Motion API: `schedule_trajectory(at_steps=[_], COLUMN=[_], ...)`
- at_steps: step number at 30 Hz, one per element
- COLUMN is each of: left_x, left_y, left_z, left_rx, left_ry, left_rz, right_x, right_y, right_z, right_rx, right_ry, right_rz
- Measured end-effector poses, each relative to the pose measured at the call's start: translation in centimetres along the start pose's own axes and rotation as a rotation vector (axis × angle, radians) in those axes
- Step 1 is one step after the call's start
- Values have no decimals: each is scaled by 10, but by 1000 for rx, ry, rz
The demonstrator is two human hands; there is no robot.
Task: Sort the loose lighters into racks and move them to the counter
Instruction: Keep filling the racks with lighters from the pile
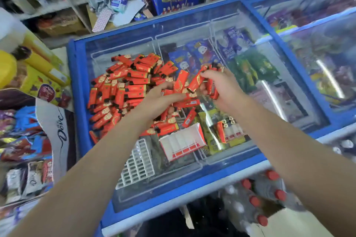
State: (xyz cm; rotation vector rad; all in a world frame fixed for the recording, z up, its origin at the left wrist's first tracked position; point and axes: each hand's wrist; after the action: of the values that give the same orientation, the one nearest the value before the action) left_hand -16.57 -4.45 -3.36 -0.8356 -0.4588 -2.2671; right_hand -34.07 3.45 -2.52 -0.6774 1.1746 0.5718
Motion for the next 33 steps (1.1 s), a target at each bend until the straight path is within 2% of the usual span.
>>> schedule_trajectory(at_steps=[8,13,17,20,25,33], left_x=[-22,-33,-40,-40,-40,-39], left_y=[-96,-131,-143,-144,-151,-164], left_z=[30,30,24,20,11,1], left_rx=[-12,-10,27,82,183,235], left_ry=[-26,-11,24,27,28,22], left_rz=[-77,-74,-53,-93,-142,-222], right_x=[-10,-1,10,16,36,62], right_y=[119,165,178,181,189,182], right_z=[55,70,79,85,81,69], right_rx=[0,0,-10,-55,-74,-158], right_ry=[76,125,142,163,120,125], right_rz=[181,358,406,539,568,707])
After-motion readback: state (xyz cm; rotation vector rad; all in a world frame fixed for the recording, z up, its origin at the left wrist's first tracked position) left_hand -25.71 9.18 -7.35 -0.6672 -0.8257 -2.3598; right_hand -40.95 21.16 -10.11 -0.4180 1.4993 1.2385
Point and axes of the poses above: each hand's wrist, its own z-axis away from the middle knuckle, its own y-axis out of the back of the hand, x = y × z, and after that the axes turned 15 degrees about y, right-handed
